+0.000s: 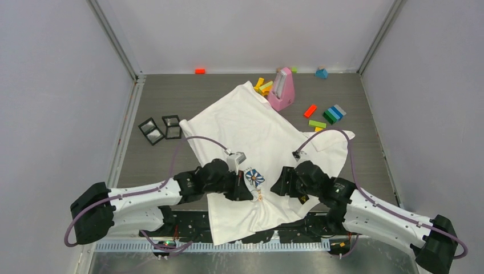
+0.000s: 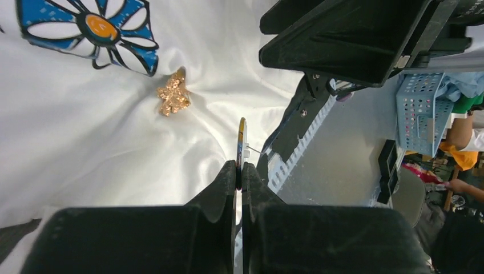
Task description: Pin the brooch onto the clothing
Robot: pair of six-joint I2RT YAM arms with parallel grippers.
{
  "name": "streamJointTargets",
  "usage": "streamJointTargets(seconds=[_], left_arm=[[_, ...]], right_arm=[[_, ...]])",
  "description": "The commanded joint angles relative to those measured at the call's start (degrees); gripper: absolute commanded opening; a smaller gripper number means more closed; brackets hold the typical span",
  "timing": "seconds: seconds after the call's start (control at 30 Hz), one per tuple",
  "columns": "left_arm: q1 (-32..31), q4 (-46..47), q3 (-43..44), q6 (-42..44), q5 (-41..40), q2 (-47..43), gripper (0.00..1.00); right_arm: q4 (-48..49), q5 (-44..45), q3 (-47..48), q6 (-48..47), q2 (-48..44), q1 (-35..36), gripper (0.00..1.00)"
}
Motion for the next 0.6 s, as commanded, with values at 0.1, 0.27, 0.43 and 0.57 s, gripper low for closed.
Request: streamJointTargets(seconds=[0.1, 0.27, 0.43, 0.57], left_arm=[[-8.65, 10.61, -1.84, -9.97, -14.89, 3.09, 0.0], [-13.24, 10.34, -0.59, -12.02, -21.04, 6.01, 0.0], [-15.67, 10.42, -2.05, -14.69, -25.6, 6.03, 0.0], [-16.15, 10.42, -2.88, -15.72, -27.27, 5.57, 0.0]], right_arm=[[6.46, 6.09, 0.6, 4.81, 5.75, 11.09, 0.55], [8.66, 10.93, 2.31, 5.09, 12.92, 16.19, 0.53], [9.21, 13.36, 2.27, 6.28, 15.65, 18.44, 0.48], [9.52, 13.13, 1.5, 6.85, 14.6, 18.68, 0.43]])
